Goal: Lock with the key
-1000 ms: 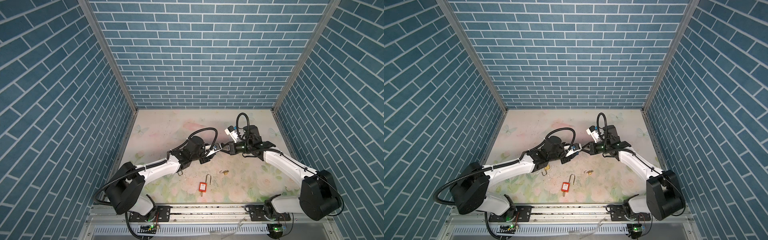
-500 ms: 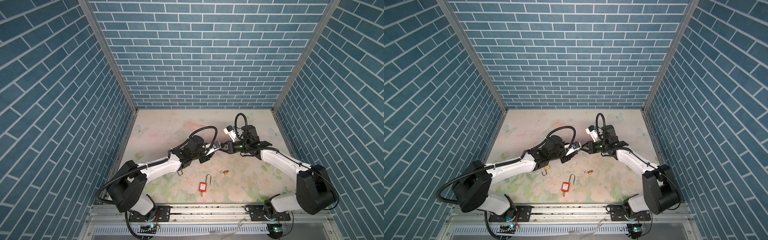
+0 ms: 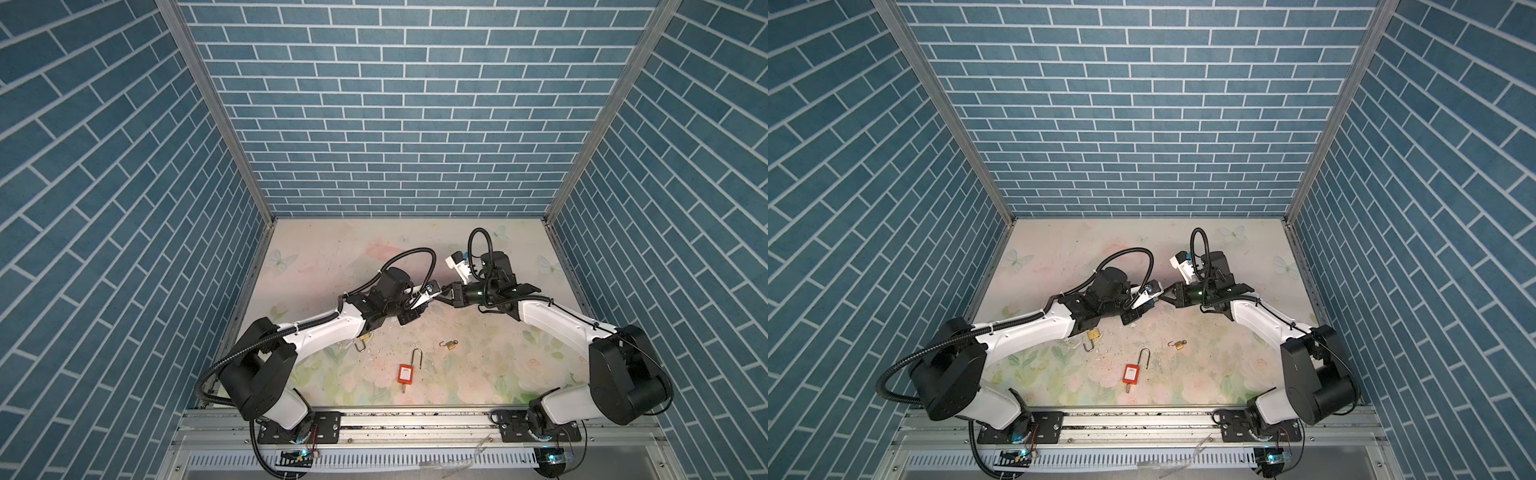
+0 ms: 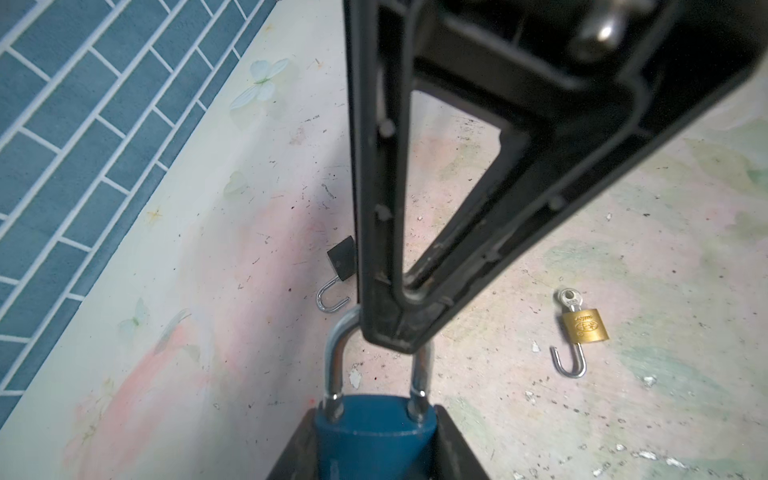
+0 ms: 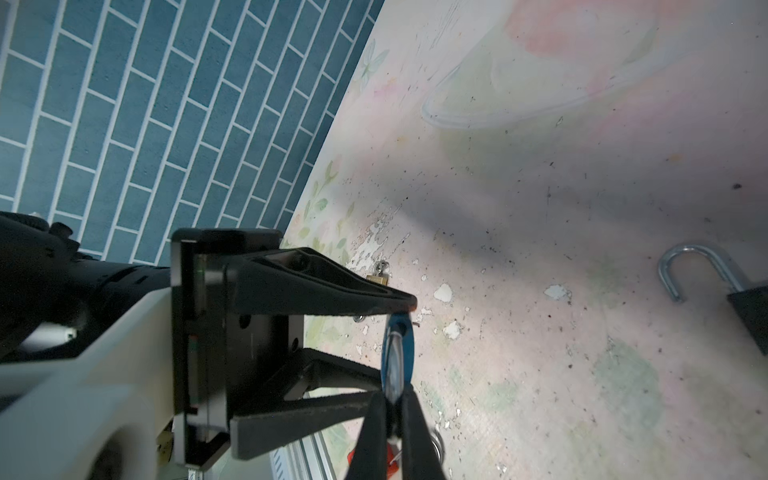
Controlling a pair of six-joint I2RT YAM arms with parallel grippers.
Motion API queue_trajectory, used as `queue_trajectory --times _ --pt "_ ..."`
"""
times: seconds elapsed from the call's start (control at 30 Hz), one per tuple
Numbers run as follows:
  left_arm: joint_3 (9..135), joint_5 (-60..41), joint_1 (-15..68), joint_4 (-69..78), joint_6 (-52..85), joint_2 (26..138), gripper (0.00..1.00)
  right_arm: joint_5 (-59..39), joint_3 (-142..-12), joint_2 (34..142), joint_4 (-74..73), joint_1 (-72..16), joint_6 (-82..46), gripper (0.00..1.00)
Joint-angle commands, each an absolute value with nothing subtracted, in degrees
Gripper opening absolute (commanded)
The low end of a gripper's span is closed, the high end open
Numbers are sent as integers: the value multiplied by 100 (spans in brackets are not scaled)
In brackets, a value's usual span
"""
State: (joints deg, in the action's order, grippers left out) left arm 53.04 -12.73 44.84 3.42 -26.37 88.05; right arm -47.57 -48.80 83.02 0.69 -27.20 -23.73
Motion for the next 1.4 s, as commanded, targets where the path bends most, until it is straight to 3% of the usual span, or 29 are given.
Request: queue_trajectory --times 0.0,1.37 --pt "6255 -2388 4645 2749 -2512 8646 0 -5204 -4598 8577 527 -3252 -2243 0" --pt "5943 -2307 4500 3800 -1946 8422 0 -5045 -4315 9306 -137 -3454 -2613 0"
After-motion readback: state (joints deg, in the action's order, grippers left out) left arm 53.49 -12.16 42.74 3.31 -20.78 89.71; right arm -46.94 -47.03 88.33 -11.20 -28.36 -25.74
